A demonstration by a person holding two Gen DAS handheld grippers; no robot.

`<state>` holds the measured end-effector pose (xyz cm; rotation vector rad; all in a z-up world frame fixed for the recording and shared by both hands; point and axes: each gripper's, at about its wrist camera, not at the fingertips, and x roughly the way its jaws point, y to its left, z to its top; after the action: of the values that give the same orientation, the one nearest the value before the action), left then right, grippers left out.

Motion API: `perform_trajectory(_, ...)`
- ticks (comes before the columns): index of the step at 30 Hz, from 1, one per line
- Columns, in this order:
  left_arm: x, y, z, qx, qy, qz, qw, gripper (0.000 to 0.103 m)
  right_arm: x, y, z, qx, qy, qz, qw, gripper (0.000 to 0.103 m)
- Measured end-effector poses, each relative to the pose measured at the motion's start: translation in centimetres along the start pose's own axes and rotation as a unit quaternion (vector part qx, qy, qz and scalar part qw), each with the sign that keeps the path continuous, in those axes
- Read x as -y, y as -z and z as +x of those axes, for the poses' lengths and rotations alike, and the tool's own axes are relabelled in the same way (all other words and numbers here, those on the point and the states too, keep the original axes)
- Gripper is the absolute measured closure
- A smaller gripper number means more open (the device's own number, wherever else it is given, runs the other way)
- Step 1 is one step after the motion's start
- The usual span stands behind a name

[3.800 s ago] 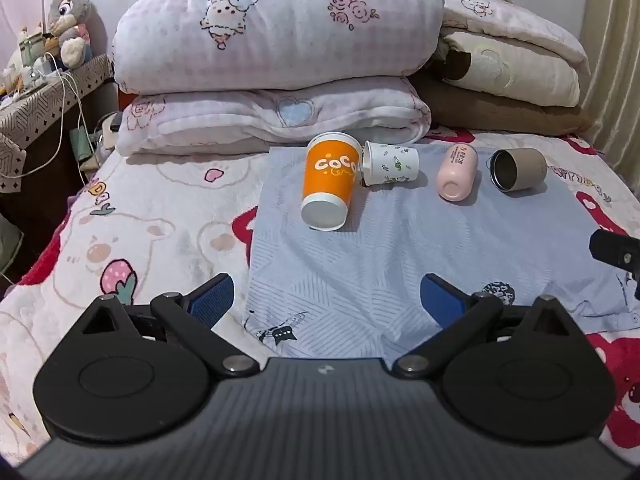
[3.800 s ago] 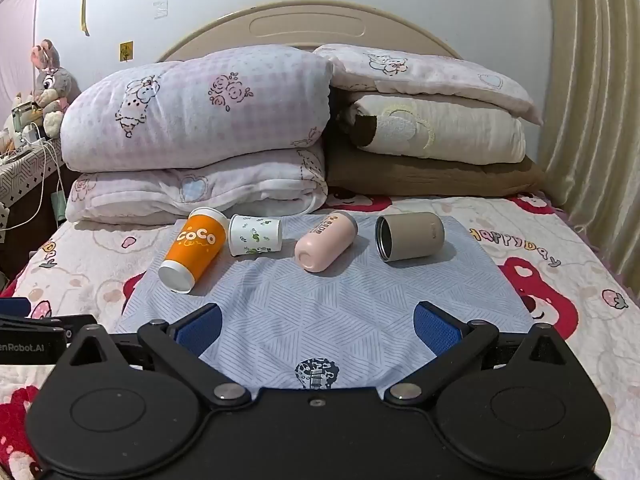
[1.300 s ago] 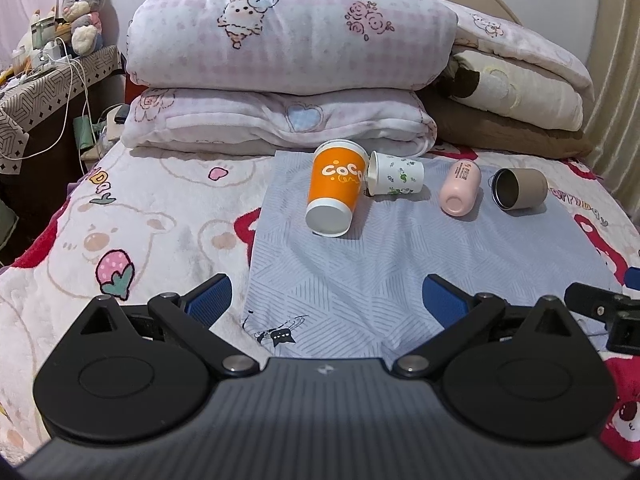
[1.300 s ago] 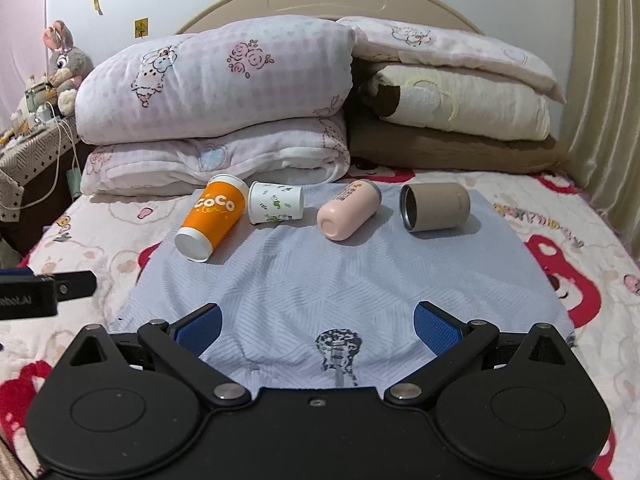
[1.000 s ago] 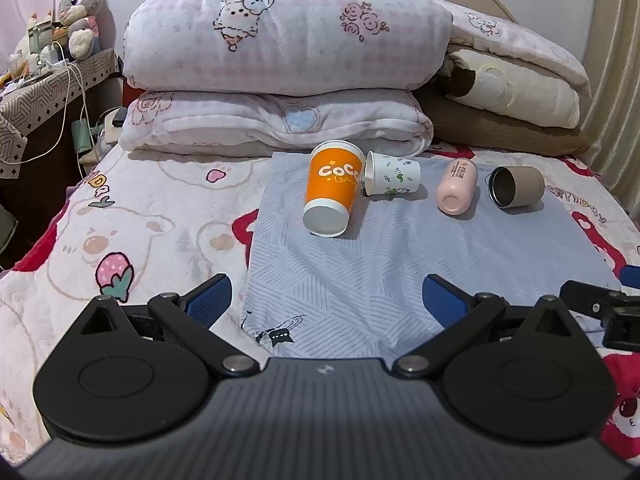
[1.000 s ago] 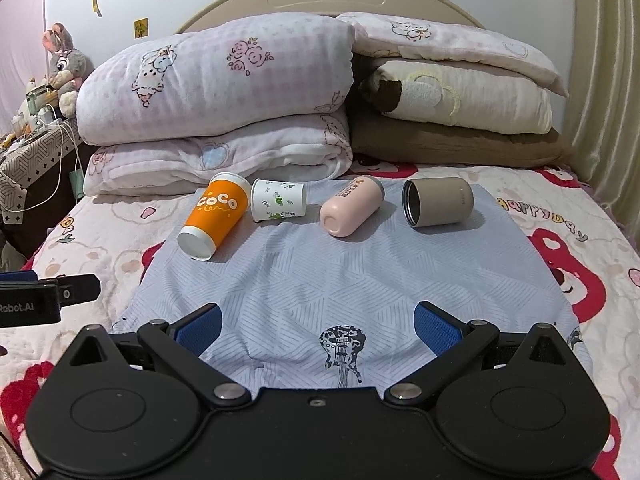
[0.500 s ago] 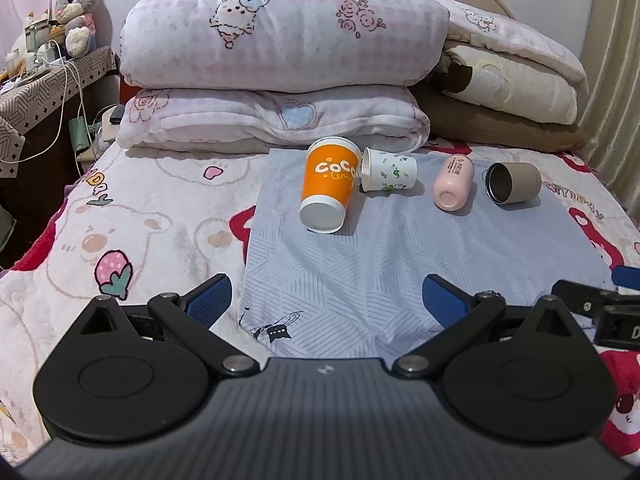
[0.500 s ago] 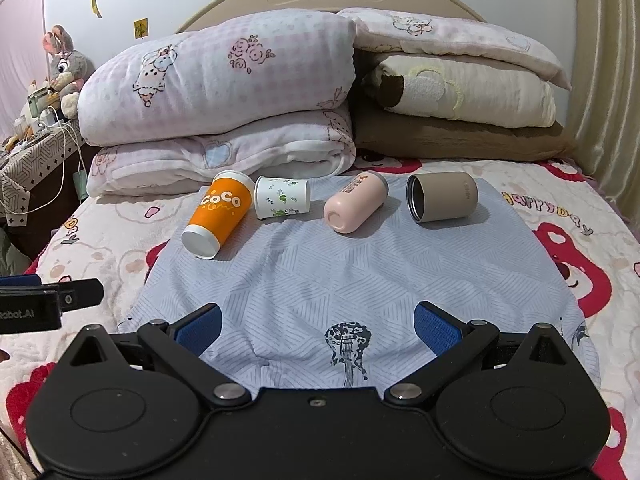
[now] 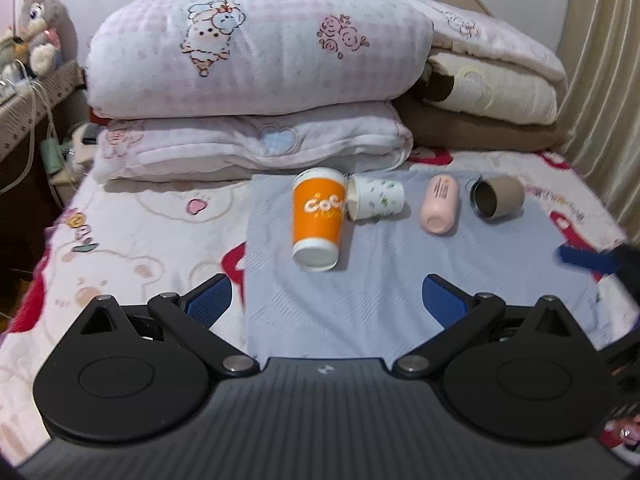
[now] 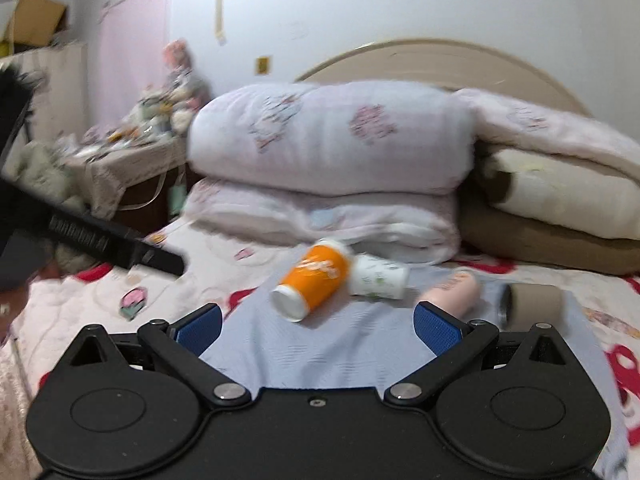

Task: Flip cup upright
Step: 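Move the right gripper to the orange COCO cup's base and grasp it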

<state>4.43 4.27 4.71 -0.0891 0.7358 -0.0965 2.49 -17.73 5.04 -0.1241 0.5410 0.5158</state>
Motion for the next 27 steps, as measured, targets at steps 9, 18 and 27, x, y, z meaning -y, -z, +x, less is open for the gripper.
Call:
perform_trajectory(9, -0.9, -3.2, 6.4, -0.030, 0.008, 0.020, 0.9993, 0.002, -0.9, -3.1, 9.0, -0.106, -0.082, 0.043, 0.990, 0.000)
perform_trajectory(18, -4.4, -3.4, 12.7, -0.049, 0.025, -0.025, 0.9982, 0.002, -1.3, -1.9, 17.1, -0.116, -0.089, 0.091, 0.985, 0.001)
perform_trajectory(27, -7.4, -1.8, 16.6, -0.061, 0.069, -0.062, 0.9939, 0.002, -2.2, 0.1, 23.0, -0.115, -0.070, 0.099, 0.986, 0.005)
